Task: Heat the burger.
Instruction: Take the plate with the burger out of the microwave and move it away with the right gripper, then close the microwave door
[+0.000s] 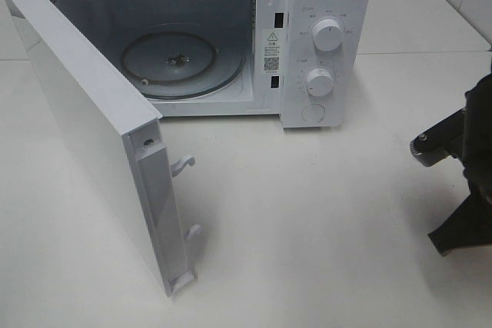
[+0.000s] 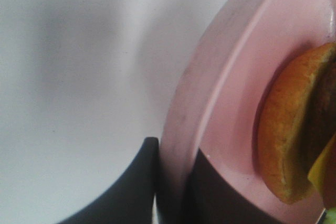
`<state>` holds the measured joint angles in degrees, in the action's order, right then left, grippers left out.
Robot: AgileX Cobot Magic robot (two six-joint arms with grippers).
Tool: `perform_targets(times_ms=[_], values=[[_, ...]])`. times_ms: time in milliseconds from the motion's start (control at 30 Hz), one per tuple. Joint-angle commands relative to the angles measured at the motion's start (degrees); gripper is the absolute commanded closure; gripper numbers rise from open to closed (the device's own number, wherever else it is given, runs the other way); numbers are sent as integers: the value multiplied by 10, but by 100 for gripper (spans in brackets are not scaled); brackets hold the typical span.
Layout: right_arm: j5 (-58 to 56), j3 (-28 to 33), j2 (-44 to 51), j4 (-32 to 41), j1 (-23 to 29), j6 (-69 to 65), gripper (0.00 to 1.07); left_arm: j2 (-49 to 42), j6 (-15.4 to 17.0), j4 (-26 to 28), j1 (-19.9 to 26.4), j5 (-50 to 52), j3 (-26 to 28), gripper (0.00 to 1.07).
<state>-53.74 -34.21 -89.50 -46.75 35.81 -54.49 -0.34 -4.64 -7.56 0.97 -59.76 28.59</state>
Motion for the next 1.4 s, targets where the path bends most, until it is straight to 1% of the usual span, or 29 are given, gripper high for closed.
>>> perform_targets(times_ms=[33, 233, 500, 567, 800, 900, 933, 967, 1000, 1033, 1067, 1100, 1133, 1167, 1233, 1267, 1333, 1367, 1400], values=[[-6, -3, -29, -40, -4, -32, 102, -10, 1, 2, -1, 7, -1, 6], [5, -3, -75, -72, -4, -95, 102, -10, 1, 2, -1, 7, -1, 6], [18, -3, -111, -81, -4, -115, 100, -10, 1, 2, -1, 7, -1, 6], [30, -3, -138, -81, -15, -128, 98, -10, 1, 2, -1, 7, -1, 6], [33, -3, -161, -82, -17, -131, 96, -10, 1, 2, -1, 7, -1, 6], [44, -3, -163, -78, -17, -130, 93, -10, 1, 2, -1, 7, -1, 6], [47, -4, -160, -73, -15, -128, 90, -10, 1, 2, -1, 7, -1, 6], [47, -4, -160, -73, -15, -128, 90, -10, 1, 2, -1, 7, -1, 6], [48, -4, -160, -70, -15, -128, 88, -10, 1, 2, -1, 7, -1, 6], [53, -4, -158, -62, -15, -123, 83, -10, 1, 2, -1, 7, -1, 6], [53, -4, -158, -62, -15, -123, 83, -10, 1, 2, -1, 7, -1, 6], [56, -4, -150, -54, -15, -111, 78, -10, 1, 2, -1, 7, -1, 6], [56, -5, -143, -50, -15, -105, 75, -10, 1, 2, -1, 7, -1, 6], [56, -5, -143, -50, -15, -105, 75, -10, 1, 2, -1, 7, -1, 6], [58, -5, -112, -41, -15, -85, 68, -10, 1, 2, -1, 7, -1, 6], [58, -5, -112, -41, -15, -85, 68, -10, 1, 2, -1, 7, -1, 6], [58, -5, -71, -33, -15, -67, 64, -10, 1, 2, -1, 7, -1, 6], [58, -5, -71, -33, -15, -67, 64, -10, 1, 2, -1, 7, -1, 6], [60, -5, -33, -23, -15, -50, 62, -10, 1, 2, -1, 7, -1, 6]])
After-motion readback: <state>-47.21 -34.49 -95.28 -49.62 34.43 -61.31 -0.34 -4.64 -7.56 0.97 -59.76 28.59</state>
